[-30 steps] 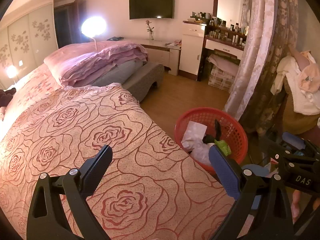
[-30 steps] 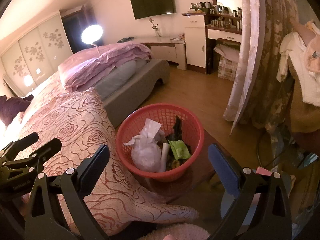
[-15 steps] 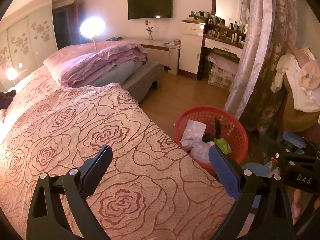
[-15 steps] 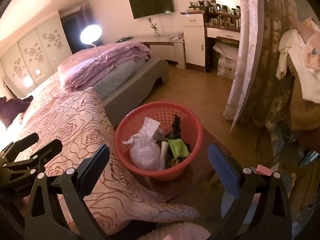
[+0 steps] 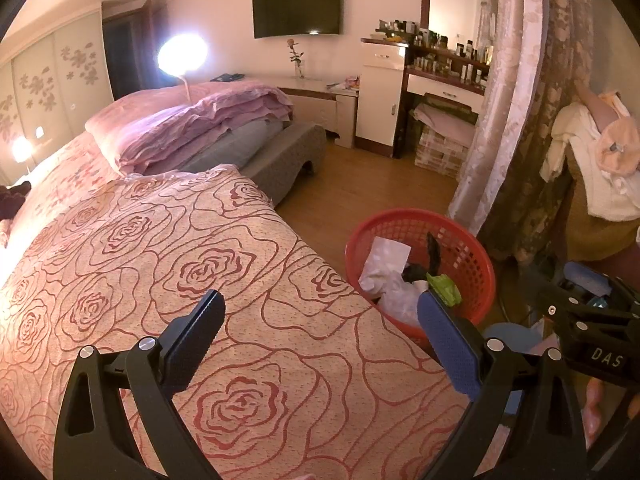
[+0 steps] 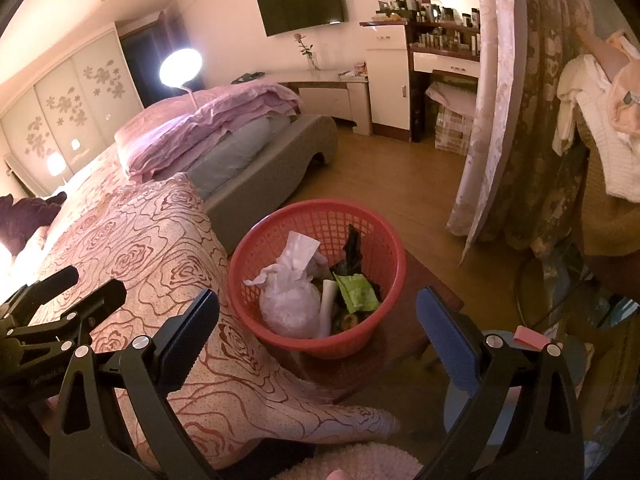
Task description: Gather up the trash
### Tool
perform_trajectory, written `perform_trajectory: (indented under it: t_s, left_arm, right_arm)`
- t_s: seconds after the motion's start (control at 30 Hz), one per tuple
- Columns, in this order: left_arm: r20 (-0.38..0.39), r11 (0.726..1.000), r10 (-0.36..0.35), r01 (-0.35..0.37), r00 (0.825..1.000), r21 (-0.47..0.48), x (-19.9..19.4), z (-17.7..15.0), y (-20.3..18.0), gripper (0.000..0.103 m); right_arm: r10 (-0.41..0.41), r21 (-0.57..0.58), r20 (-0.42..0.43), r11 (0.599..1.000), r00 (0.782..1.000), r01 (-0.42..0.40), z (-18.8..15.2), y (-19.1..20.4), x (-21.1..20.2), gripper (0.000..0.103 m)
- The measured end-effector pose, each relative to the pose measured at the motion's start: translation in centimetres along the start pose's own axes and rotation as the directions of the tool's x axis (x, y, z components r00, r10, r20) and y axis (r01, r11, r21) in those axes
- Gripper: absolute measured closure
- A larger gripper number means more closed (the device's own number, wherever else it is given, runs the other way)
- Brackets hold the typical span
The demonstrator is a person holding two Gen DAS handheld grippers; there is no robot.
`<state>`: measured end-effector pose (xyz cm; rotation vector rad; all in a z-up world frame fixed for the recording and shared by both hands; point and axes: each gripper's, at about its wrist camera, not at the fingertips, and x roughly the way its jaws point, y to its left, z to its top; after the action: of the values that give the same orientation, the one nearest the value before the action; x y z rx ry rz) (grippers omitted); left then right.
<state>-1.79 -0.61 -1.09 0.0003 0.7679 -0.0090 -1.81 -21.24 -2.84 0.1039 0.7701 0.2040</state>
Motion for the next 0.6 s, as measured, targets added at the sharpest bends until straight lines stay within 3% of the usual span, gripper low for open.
perform_trajectory:
  t_s: [0.43,0.6]
  left_arm:
    - [0.009,0.998,-0.043,0.044,0.999,-0.034,-0.4,-0.2,0.5,0.010]
    - [0.019,0.998,0.017,-0.015,1.000,-0.063,-1.6,-0.5,2.7,0.010]
  right_arm:
    - [-0.014,0.012,-0.007,1.000,1.000,0.014,-1.3,-0.4,-0.3,0.007]
    - [-0.042,-0.040,0.017,0.998,0.999,0.043,-1.1,0.5,-0.7,0.007]
